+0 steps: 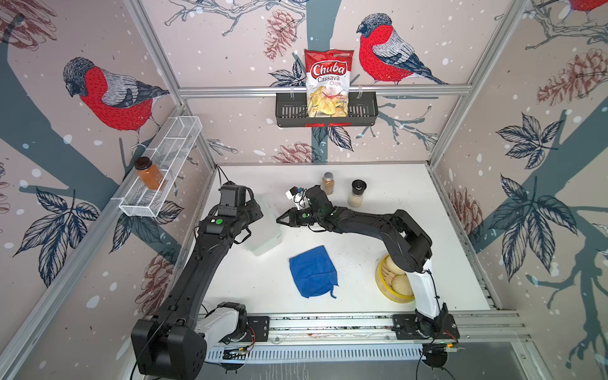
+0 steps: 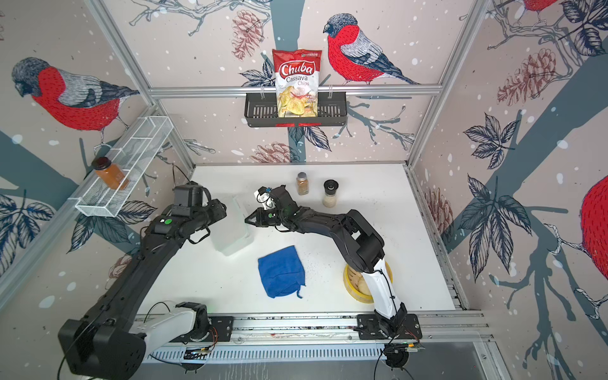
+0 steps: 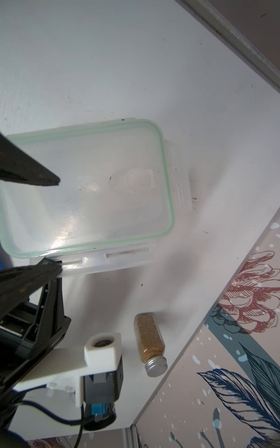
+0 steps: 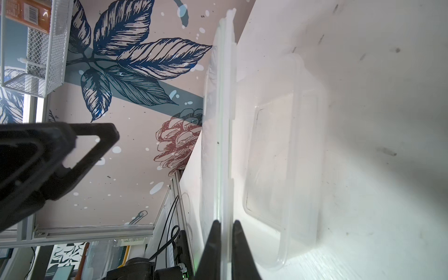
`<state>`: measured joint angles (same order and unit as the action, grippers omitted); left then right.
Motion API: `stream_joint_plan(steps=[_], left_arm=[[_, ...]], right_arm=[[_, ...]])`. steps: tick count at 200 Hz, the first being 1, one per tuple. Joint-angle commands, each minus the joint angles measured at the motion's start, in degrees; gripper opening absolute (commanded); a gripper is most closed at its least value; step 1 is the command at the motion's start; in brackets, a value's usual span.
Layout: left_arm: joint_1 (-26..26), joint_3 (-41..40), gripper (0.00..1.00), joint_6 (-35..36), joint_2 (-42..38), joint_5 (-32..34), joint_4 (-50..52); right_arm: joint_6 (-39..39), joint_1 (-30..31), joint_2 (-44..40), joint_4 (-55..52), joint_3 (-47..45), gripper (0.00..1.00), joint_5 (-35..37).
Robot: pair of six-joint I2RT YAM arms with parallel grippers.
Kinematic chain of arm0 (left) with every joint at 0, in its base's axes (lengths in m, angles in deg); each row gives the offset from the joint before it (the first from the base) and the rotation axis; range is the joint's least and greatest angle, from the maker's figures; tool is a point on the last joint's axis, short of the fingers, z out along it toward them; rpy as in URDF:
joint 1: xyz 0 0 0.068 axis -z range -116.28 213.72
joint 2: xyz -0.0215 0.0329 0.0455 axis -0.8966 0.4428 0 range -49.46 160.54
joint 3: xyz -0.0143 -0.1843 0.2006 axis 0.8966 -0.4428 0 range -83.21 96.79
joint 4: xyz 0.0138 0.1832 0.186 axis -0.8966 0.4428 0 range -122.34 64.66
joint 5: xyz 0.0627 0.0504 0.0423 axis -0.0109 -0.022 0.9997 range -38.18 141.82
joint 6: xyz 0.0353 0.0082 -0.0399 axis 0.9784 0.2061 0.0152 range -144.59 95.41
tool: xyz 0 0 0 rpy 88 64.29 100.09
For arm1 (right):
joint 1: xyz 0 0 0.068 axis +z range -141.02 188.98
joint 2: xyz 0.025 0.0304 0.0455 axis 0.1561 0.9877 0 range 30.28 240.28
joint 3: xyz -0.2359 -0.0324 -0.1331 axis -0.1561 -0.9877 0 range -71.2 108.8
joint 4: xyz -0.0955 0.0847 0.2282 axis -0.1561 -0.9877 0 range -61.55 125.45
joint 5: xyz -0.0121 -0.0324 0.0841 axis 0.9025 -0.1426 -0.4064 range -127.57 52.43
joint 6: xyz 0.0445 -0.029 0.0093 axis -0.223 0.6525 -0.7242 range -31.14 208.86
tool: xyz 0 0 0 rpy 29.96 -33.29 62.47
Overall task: Wipe the insides of the lunch boxes
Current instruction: Open the lid of the lunch box.
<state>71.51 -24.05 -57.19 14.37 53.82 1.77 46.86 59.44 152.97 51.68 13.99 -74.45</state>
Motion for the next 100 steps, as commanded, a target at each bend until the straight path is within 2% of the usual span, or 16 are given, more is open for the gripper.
stream_joint_plan(steps=[1, 34, 60, 100], left_arm=[[-0.6, 0.7, 0.53, 0.9, -0.6, 1.2, 1.9], [-4.5, 1.5, 0.55, 1.0, -2.9, -1.9, 2.0], [-7.2, 5.6, 0.56, 2.2, -4.4, -2.6, 2.8], [-9.3, 9.8, 0.57, 2.7, -5.6, -4.6, 3.0]], right_arm=[[3.5, 0.9, -1.4, -2.1, 1.9, 0.0, -1.9], [2.7, 2.2, -2.6, -1.0, 2.7, 0.0, -4.9], [1.0, 3.4, -4.0, 1.9, 2.8, 0.0, -8.0], [-2.1, 3.7, -5.0, 5.1, 2.9, 0.0, -10.7]])
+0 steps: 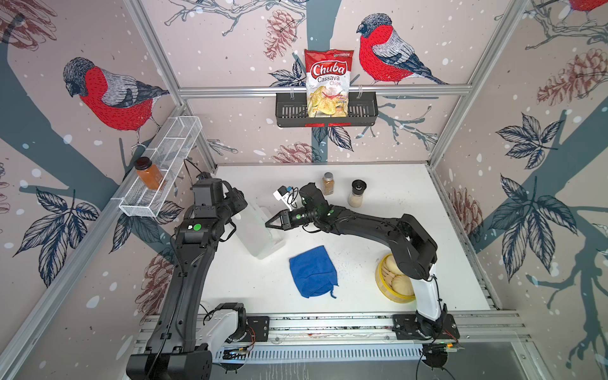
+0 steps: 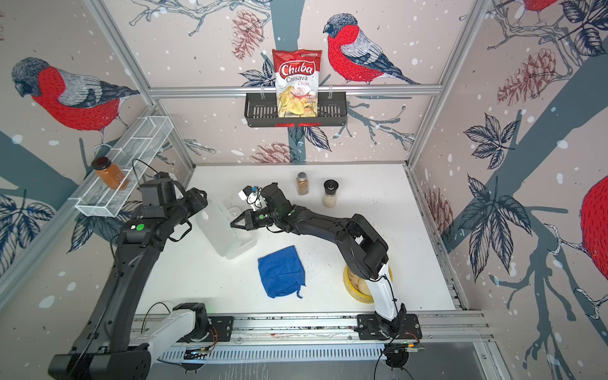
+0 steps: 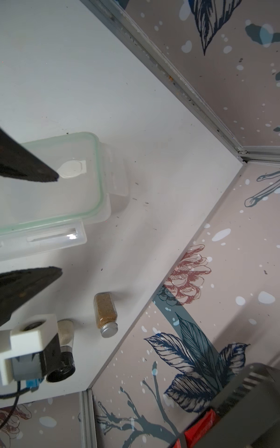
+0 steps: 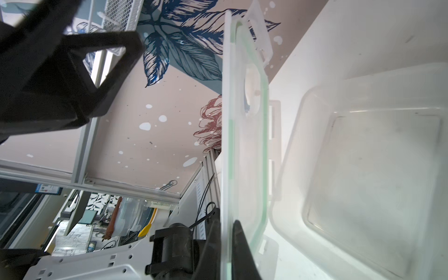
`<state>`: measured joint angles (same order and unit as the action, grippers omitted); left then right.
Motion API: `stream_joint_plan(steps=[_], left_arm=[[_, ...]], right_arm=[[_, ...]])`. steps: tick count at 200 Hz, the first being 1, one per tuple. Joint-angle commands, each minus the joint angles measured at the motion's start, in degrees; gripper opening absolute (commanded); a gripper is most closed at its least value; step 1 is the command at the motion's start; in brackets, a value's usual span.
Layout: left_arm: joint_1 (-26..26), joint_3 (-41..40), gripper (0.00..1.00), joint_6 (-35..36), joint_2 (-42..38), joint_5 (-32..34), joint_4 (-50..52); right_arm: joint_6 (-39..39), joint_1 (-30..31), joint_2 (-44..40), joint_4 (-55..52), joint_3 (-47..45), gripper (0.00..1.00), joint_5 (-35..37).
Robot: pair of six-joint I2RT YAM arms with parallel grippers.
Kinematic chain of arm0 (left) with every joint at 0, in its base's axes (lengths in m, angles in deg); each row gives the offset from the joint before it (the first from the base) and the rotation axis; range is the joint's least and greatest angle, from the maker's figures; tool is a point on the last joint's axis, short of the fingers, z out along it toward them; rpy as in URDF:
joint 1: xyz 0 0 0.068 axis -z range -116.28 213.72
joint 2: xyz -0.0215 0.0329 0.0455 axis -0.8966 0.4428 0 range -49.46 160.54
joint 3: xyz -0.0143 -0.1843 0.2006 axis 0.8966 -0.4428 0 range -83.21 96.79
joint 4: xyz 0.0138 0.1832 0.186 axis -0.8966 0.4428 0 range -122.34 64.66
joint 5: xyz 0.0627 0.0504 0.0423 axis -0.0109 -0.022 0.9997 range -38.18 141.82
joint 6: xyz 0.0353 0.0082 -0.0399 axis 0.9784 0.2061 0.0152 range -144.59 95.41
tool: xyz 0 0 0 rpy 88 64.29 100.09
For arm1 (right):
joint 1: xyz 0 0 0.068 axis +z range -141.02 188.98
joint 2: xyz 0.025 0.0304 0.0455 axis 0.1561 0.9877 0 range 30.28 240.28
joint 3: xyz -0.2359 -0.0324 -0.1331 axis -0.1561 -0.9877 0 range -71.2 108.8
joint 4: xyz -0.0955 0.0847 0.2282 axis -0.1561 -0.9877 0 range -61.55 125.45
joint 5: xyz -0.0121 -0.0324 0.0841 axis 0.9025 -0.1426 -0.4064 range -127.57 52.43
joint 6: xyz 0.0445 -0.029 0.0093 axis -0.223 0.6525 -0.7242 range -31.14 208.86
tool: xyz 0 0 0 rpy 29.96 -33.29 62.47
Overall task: Wipe the insides of the lunch boxes
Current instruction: Open the lid of the lunch box.
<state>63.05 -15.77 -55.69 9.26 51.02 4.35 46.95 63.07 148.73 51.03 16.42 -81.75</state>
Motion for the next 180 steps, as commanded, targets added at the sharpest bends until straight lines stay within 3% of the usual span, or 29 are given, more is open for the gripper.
stream_joint_plan(steps=[1, 68, 121, 155, 180], left_arm=[[-0.8, 1.6, 0.57, 1.1, -0.5, -1.9, 0.4], [-2.3, 1.3, 0.57, 1.5, -1.0, -4.2, -1.0], [-2.6, 1.4, 0.57, -1.2, -6.0, -0.4, -6.5], [-2.6, 1.1, 0.57, -1.8, -5.3, -1.7, -8.3], [-2.6, -1.8, 0.56, -2.8, -4.5, -4.1, -10.4]], right_arm=[[-2.3, 0.1, -0.8, 5.8, 0.4, 0.0, -3.5], [2.3, 3.6, 3.2, -5.6, 11.0, 0.0, -3.3], [9.7, 4.5, -4.3, -25.7, 13.2, 0.0, 5.6], [14.0, 4.8, -15.2, -35.9, 7.1, 0.0, 15.7], [15.3, 3.6, -23.4, -43.8, 1.2, 0.0, 27.9]])
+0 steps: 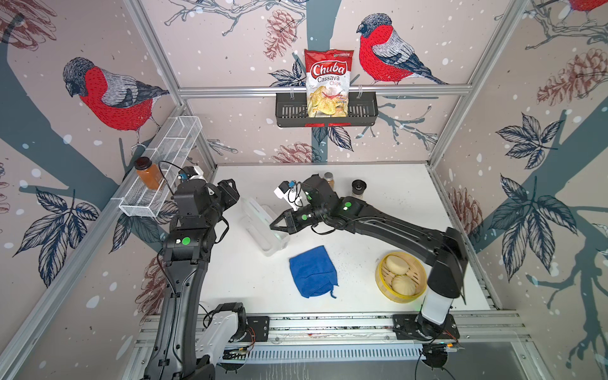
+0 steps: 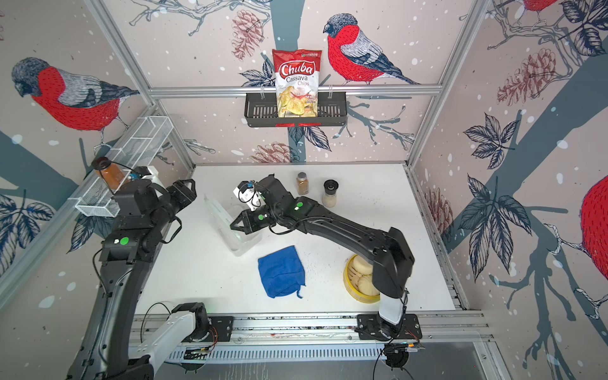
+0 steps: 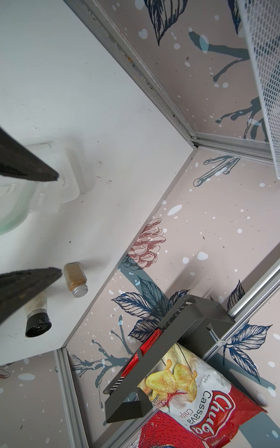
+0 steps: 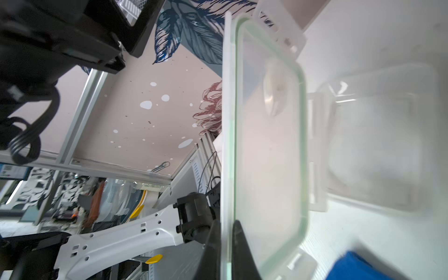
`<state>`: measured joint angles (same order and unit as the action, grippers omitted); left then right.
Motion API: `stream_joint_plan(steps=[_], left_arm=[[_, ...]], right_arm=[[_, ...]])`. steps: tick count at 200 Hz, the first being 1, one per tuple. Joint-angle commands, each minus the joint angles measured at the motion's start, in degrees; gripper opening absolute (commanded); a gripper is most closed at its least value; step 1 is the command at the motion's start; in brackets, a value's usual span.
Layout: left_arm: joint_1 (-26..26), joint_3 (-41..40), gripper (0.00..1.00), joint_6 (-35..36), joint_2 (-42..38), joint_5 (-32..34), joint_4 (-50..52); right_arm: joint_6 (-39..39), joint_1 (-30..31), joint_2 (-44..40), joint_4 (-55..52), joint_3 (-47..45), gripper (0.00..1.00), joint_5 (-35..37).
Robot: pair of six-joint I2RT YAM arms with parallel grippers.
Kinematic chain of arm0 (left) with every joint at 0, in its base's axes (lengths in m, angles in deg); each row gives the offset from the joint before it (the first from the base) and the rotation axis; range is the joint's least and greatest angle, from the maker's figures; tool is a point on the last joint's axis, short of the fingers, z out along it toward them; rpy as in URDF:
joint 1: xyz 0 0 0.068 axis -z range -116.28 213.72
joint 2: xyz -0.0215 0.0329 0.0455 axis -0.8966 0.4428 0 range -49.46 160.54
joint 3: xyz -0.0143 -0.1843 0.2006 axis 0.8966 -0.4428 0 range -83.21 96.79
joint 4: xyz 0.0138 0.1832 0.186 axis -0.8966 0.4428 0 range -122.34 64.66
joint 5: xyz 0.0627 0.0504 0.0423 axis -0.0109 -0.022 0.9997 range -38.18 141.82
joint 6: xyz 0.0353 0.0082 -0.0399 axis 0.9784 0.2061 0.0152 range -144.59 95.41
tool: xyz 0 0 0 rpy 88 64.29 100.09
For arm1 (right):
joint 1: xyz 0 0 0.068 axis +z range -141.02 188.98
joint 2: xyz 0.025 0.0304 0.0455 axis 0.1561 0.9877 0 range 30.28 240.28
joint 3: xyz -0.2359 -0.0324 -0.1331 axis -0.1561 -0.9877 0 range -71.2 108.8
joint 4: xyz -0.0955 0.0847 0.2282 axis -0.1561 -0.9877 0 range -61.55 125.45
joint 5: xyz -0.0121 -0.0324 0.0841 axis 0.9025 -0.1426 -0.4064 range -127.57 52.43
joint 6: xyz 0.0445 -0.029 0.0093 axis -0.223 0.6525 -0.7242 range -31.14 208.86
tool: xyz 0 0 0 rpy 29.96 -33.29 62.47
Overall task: Wipe the insides of the lunch boxes
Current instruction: Open the lid of the lunch box, then place the lid at the center of the board.
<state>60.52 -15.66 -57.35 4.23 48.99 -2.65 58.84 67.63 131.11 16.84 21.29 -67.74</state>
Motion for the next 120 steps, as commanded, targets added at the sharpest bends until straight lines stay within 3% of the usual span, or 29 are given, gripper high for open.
stream_joint_plan(steps=[1, 57, 120], left_arm=[[-0.1, -2.0, 0.56, -1.1, 0.5, -2.2, -3.5], [0.0, -4.9, 0.56, -1.0, 1.6, -4.1, -5.6], [0.0, -7.6, 0.55, -1.0, 2.3, -4.7, -6.8]], right_arm=[[3.4, -1.1, -6.0, -9.9, -3.9, 0.0, 14.4], [2.9, -10.2, -15.3, -18.0, -17.6, 0.0, 33.1], [1.3, -10.2, -2.1, -25.7, -13.5, 0.0, 51.4]])
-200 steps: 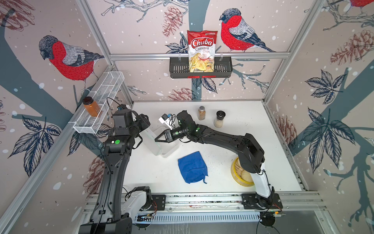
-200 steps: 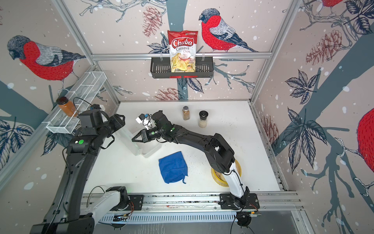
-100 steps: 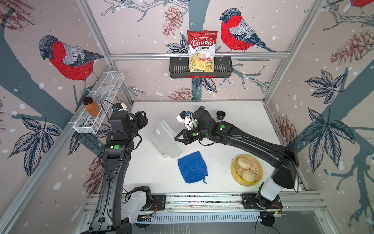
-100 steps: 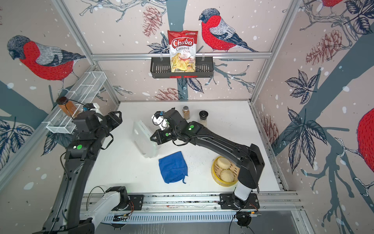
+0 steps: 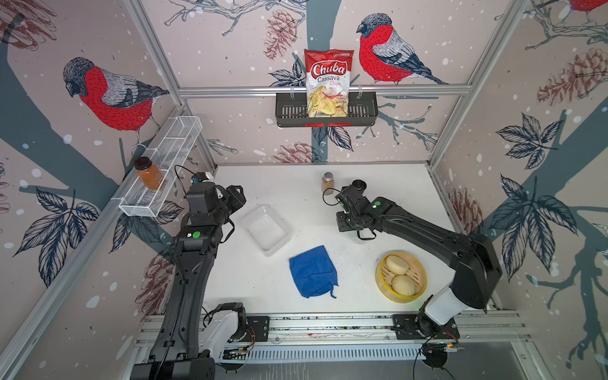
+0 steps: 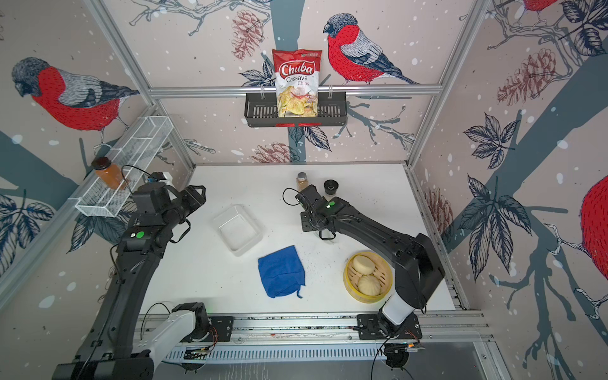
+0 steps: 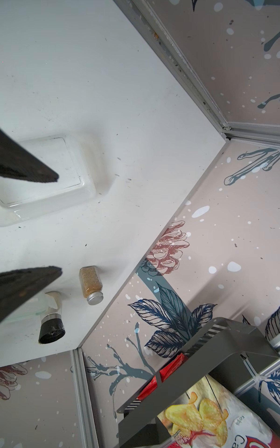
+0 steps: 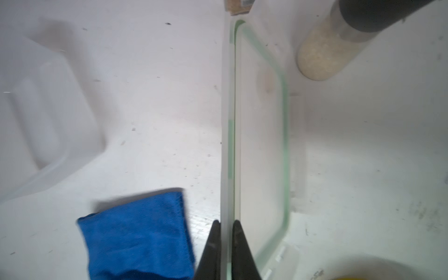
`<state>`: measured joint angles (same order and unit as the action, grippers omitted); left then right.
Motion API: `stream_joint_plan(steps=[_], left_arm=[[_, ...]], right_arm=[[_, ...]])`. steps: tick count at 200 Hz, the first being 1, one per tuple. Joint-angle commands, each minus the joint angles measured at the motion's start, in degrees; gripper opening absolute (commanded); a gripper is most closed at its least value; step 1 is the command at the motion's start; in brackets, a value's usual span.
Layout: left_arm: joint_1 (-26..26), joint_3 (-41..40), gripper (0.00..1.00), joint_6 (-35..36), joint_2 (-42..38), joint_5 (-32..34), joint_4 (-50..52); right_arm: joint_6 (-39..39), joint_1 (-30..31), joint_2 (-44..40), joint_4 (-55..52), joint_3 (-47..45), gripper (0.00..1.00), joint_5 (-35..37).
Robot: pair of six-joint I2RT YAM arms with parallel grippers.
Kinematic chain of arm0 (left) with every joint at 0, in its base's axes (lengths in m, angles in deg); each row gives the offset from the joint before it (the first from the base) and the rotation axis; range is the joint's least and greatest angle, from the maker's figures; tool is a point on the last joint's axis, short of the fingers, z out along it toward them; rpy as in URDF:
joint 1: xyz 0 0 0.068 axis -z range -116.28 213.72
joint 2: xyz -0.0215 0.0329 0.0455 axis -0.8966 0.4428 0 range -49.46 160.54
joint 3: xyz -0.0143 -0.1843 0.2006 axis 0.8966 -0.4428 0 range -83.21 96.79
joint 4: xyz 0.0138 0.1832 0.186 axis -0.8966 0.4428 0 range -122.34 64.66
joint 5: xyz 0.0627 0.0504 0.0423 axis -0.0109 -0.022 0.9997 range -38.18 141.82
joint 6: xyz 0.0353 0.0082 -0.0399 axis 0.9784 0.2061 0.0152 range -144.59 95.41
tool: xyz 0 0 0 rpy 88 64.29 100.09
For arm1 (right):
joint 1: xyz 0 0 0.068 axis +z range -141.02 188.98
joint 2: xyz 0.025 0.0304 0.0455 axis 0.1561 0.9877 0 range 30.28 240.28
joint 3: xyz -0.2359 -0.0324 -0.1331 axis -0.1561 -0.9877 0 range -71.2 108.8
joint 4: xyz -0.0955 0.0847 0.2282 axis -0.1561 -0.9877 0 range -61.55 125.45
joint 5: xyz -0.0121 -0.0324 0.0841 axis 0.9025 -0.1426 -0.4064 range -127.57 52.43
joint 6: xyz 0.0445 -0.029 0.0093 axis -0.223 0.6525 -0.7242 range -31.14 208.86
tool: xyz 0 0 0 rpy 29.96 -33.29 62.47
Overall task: Wipe the insides of the lunch boxes
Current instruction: Place the lid at the center of the board.
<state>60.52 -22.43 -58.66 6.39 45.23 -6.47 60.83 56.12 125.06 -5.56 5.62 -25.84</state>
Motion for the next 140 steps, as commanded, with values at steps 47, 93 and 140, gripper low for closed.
stream_joint_plan(steps=[47, 93, 140], left_arm=[[0.0, -1.8, 0.55, 0.4, 0.7, -1.2, -3.2], [0.0, -2.0, 0.58, 0.6, 1.2, -0.1, -2.8], [-0.1, -1.3, 0.7, 2.1, 5.0, 4.5, -3.9]], right_arm=[[-1.1, 5.7, 15.9, -0.4, 7.2, 0.0, 9.5], [-0.6, 8.0, 21.8, 2.5, 11.3, 0.3, 5.5], [-1.3, 9.6, 18.2, 6.2, 9.7, 0.59, 0.6]])
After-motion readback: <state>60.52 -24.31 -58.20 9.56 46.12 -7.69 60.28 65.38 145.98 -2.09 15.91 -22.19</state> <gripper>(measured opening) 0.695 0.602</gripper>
